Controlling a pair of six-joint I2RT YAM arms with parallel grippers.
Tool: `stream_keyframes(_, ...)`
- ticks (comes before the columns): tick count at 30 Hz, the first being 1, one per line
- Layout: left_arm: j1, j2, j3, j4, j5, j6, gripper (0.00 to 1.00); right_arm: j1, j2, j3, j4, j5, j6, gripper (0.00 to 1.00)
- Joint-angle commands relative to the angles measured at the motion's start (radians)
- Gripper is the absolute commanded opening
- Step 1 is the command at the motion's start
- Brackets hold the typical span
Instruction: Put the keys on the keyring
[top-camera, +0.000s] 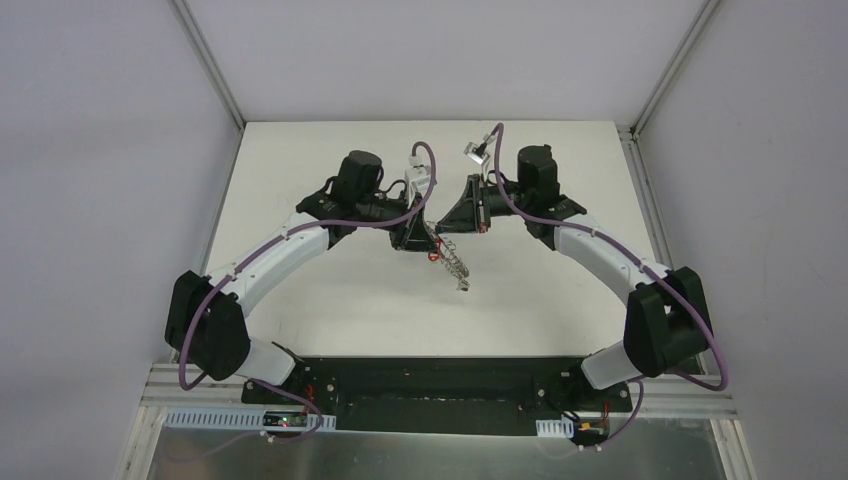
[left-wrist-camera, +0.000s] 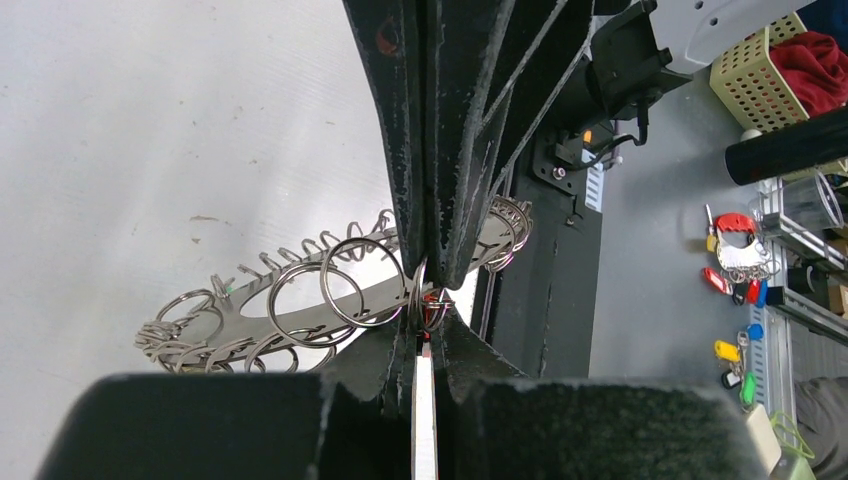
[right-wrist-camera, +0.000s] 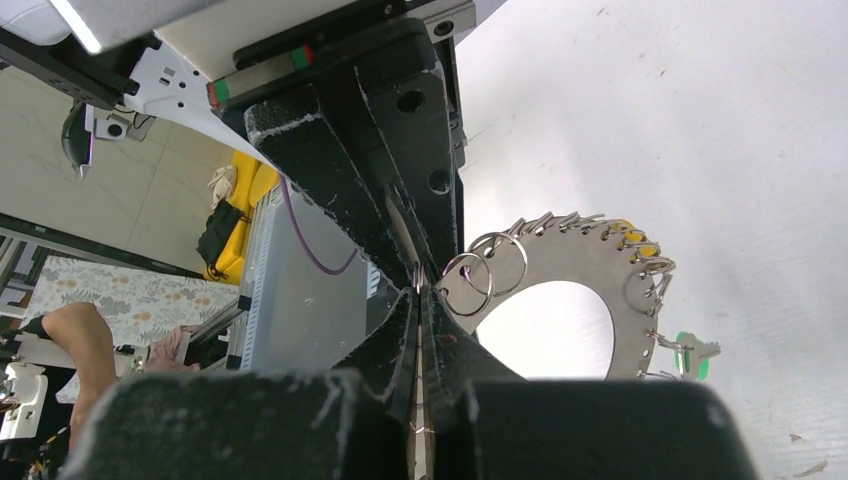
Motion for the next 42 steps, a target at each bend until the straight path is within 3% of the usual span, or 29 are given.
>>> stream_keyframes(1,-0.016,-0.018,0.0,0.118,-0.017,-0.047,0.0,0.02,-0.045,-0.008,0.077,0.009,0.026,0.0)
stream_keyframes(10,-0.014,-0.029,-0.013,0.134,-0.057,-0.069,0.01,0.017,-0.049,-0.034,0.115,0.026,0.049,0.0)
stream_keyframes(25,0.031,-0.049,-0.088,0.327,-0.146,-0.277,0.03,-0.002,-0.036,-0.077,0.206,0.11,0.137,0.0)
stream_keyframes(42,0.061,-0.077,-0.114,0.314,-0.091,-0.249,0.06,-0.041,-0.053,-0.086,0.231,0.08,0.146,0.0)
